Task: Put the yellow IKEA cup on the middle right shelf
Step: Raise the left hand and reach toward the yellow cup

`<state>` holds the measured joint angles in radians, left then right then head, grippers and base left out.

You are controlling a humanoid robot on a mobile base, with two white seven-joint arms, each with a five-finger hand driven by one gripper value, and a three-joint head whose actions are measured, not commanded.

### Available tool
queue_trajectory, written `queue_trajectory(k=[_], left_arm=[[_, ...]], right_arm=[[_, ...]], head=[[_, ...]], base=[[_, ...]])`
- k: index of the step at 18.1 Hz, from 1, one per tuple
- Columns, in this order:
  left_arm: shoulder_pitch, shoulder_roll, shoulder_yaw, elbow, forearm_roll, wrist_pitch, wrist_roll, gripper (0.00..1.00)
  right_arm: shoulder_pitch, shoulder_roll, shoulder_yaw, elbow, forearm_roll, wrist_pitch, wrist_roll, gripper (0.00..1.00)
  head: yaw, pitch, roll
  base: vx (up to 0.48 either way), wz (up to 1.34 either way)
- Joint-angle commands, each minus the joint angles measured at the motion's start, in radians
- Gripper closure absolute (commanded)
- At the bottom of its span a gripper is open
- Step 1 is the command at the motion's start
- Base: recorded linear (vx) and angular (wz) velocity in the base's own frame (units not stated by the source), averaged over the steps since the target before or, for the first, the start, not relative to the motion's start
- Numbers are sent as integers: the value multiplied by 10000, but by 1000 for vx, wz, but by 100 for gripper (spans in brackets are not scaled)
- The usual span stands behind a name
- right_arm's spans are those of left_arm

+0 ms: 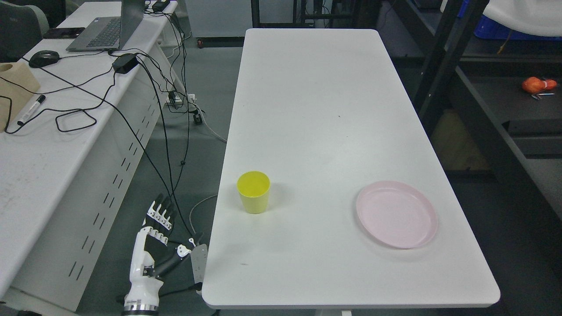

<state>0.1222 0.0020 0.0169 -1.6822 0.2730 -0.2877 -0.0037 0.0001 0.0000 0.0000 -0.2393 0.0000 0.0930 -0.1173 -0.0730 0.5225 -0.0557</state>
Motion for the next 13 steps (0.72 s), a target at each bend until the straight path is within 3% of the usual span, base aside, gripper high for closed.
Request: queue_trajectory(k=[1,7,13], left_arm=[[-10,226,-77,25,1,-22,7,1],[-530,226,-475,101,1471,54,-9,2],[-1772,241,-813,1005,1795,697,-253,2]], right_arm=[[137,-175,169,0,-245,6,7,1],[137,-175,169,0,-245,6,7,1],[137,-175,169,0,-245,6,7,1]], head=[[0,0,0],[0,0,0],[0,0,0]], base=[[81,0],[80,7],[31,0]])
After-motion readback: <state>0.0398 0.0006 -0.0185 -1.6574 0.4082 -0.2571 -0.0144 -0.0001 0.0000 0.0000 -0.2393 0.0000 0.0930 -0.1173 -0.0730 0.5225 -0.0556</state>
